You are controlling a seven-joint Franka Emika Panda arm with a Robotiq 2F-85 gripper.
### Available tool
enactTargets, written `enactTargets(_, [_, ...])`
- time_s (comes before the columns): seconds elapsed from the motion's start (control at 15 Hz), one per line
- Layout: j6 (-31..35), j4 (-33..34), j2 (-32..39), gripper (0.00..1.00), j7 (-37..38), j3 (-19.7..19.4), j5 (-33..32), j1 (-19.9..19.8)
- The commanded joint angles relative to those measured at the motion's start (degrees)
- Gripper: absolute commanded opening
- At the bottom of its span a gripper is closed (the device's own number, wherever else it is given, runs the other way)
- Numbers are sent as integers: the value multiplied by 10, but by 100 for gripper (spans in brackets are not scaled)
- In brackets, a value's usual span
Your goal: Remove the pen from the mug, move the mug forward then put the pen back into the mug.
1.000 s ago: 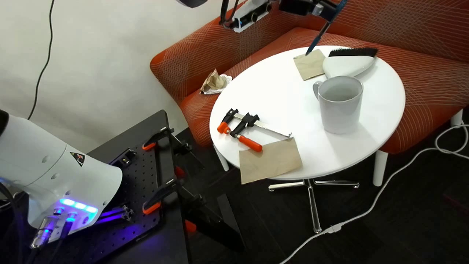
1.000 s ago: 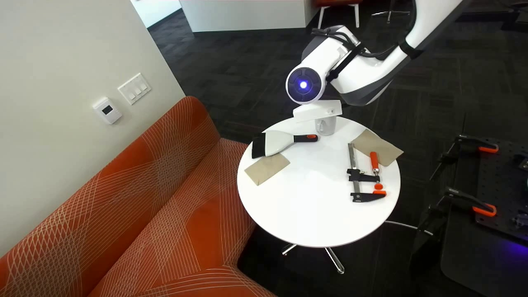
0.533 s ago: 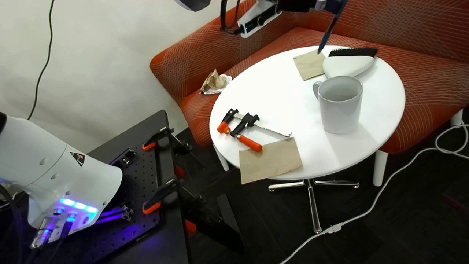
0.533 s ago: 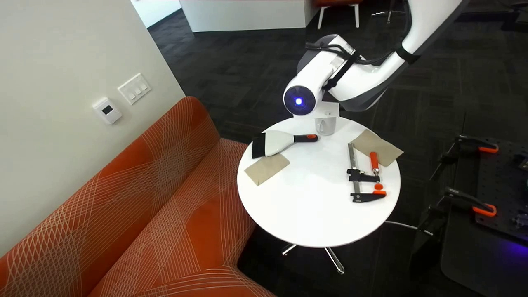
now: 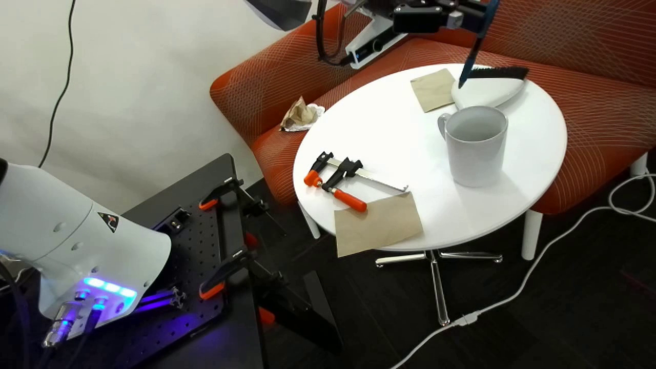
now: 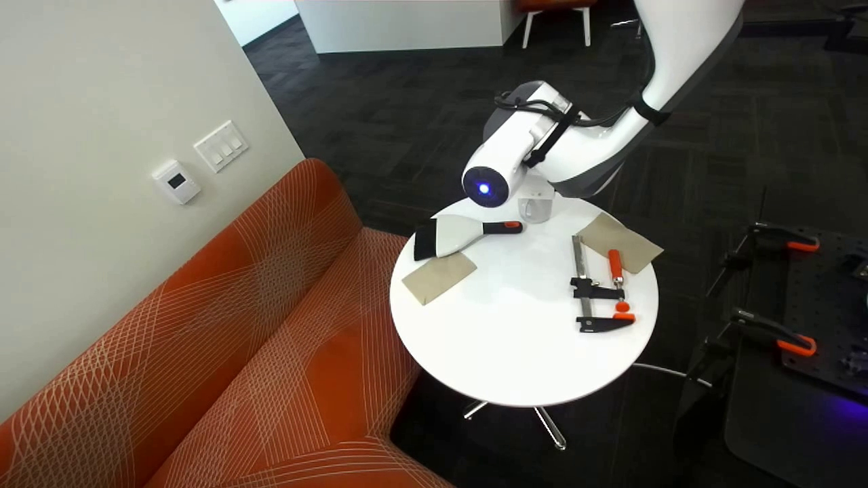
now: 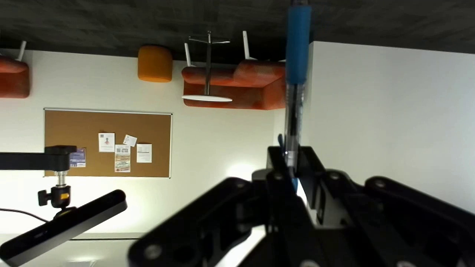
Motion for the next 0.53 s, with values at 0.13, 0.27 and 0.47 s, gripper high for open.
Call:
enactTargets(0.13, [-35, 41, 54, 4, 20, 17, -6, -19])
enactTargets(0.27, [-33, 52, 69, 4, 20, 17, -4, -22])
enactTargets(0.47, [-28, 69, 90, 4, 18, 18, -1, -26])
